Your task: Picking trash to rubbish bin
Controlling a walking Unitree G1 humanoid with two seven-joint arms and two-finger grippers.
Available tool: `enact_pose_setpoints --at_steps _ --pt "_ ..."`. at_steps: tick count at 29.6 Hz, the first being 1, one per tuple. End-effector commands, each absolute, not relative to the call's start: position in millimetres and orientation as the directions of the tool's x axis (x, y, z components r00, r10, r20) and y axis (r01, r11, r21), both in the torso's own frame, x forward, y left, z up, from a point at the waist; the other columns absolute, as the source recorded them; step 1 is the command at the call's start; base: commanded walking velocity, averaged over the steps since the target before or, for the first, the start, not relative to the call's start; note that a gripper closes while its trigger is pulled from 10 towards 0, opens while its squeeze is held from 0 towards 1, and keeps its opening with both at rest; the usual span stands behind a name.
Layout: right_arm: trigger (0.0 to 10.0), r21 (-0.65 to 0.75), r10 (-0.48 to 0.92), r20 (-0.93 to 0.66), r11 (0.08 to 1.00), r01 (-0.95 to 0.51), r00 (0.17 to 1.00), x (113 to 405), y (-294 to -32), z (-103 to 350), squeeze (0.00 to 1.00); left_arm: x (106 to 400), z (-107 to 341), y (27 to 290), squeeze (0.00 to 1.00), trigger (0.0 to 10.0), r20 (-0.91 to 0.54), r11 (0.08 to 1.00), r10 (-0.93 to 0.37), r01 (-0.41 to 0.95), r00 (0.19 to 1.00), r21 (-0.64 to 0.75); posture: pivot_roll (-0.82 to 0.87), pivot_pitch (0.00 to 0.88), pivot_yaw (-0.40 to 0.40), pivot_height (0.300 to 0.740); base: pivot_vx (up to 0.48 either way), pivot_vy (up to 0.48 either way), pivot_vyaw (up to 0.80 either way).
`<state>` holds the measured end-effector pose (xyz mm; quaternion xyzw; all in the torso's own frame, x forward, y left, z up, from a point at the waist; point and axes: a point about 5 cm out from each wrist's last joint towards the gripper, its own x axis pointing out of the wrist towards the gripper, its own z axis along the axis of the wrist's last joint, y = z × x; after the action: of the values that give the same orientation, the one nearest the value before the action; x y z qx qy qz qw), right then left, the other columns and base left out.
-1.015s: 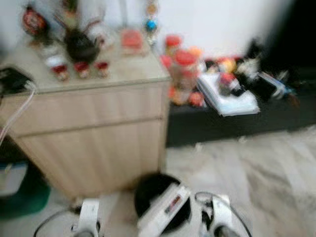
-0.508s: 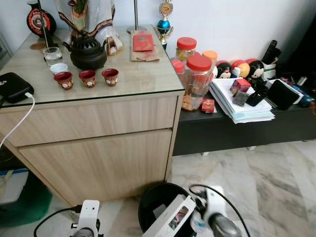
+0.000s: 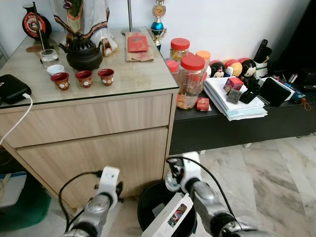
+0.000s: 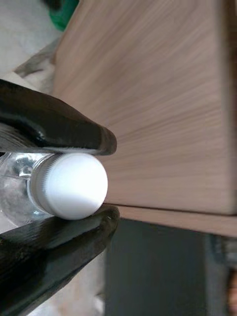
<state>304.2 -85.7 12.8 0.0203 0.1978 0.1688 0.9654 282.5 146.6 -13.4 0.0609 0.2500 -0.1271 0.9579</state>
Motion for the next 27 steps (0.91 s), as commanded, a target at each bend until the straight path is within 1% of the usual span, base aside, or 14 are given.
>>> enact_pose_setpoints --at_steps 1,2,5,6,19,20,21,26,27 --pt "10.0 0.102 0.335 -0.348 0.942 -0.320 0.875 309.8 -84.8 19.5 0.00 282.1 -13.2 143.7 0.00 10.0 -0.495 0.947 -0.244 0.315 0.834 0.063 0.01 0.040 -0.042 0.740 0.000 0.000 0.00" --pt "10.0 0.102 0.336 -0.348 0.941 -0.321 0.875 309.6 -84.8 19.4 0.44 282.0 -13.3 143.1 0.00 10.0 -0.493 0.947 -0.245 0.315 0.835 0.062 0.01 0.040 -0.042 0.740 0.000 0.000 0.00" --pt "10.0 0.100 0.338 -0.348 0.941 -0.324 0.874 309.4 -84.8 19.2 0.44 281.9 -13.3 142.7 0.00 10.0 -0.491 0.947 -0.248 0.315 0.835 0.058 0.01 0.040 -0.042 0.740 0.000 0.000 0.00" --pt "10.0 0.096 0.333 -0.353 0.943 -0.320 0.875 308.5 -86.3 17.9 1.00 281.2 -13.8 142.8 0.00 10.0 -0.492 0.948 -0.248 0.315 0.835 0.056 0.01 0.041 -0.042 0.740 0.000 0.000 0.00" --pt "10.0 0.088 0.320 -0.386 0.946 -0.311 0.865 298.8 -90.9 6.9 1.00 278.3 -16.1 145.1 0.00 10.0 -0.496 0.947 -0.254 0.318 0.830 0.046 0.01 0.048 -0.044 0.740 0.000 0.000 0.00" --pt "10.0 0.085 0.320 -0.393 0.946 -0.313 0.862 297.3 -91.1 5.2 0.60 278.1 -16.2 145.3 0.00 10.0 -0.497 0.947 -0.255 0.318 0.830 0.045 0.01 0.049 -0.043 0.740 0.000 0.000 0.00" --pt "10.0 0.082 0.319 -0.398 0.946 -0.313 0.860 296.4 -91.6 4.1 0.00 278.0 -16.3 145.4 0.00 10.0 -0.497 0.947 -0.254 0.318 0.829 0.045 0.01 0.049 -0.043 0.740 0.000 0.000 0.00" --pt "10.0 0.079 0.310 -0.414 0.949 -0.305 0.856 292.8 -95.3 -0.2 0.00 277.7 -16.7 146.0 0.00 10.0 -0.500 0.947 -0.252 0.317 0.828 0.047 0.01 0.048 -0.041 0.740 0.000 0.000 0.00" --pt "10.0 0.075 0.296 -0.437 0.953 -0.293 0.850 288.3 -100.3 -5.6 0.00 277.3 -17.1 146.9 0.00 10.0 -0.504 0.948 -0.249 0.315 0.827 0.049 0.01 0.049 -0.040 0.740 0.000 0.000 0.00"
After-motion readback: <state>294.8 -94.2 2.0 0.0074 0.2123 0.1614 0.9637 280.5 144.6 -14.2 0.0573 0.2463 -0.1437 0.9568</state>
